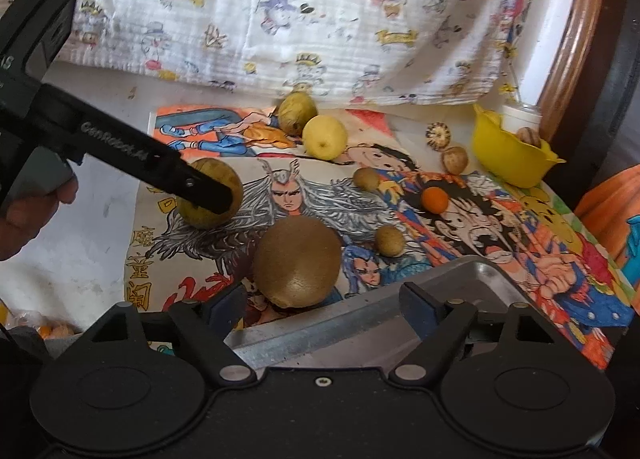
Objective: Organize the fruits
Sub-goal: 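Close the left tool on the yellow pear while the right tool grasps the brown kiwi, then carry the pear with the left tool onto the tray while the right tool carries the kiwi there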
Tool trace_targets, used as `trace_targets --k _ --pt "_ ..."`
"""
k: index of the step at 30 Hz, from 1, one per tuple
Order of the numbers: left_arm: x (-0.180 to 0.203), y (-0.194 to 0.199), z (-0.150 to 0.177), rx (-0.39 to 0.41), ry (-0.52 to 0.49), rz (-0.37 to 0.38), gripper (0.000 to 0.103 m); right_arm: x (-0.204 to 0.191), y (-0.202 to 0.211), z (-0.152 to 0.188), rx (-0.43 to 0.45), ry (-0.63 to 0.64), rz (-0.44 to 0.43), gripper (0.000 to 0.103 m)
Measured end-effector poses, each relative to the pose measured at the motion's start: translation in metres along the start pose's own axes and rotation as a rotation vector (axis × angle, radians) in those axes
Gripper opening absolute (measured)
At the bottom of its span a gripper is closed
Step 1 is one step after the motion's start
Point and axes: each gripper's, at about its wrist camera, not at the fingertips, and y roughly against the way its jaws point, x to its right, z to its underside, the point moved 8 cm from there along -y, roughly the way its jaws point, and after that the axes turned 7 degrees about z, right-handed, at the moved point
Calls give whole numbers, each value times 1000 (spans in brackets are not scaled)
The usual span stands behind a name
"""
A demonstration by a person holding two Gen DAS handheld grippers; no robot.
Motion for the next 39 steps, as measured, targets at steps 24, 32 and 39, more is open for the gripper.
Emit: trace_targets --k 24,32,39 --pt "-6 -18 -6 -12 63 -5 66 -8 -43 -12 -2 -88 -139 61" --pt "-4 -16 -6 -2 80 -13 65 -4 -39 -12 12 -137 -156 60" --pt "3 -9 -14 28 90 -20 65 16 -17 -16 63 -235 -136 60"
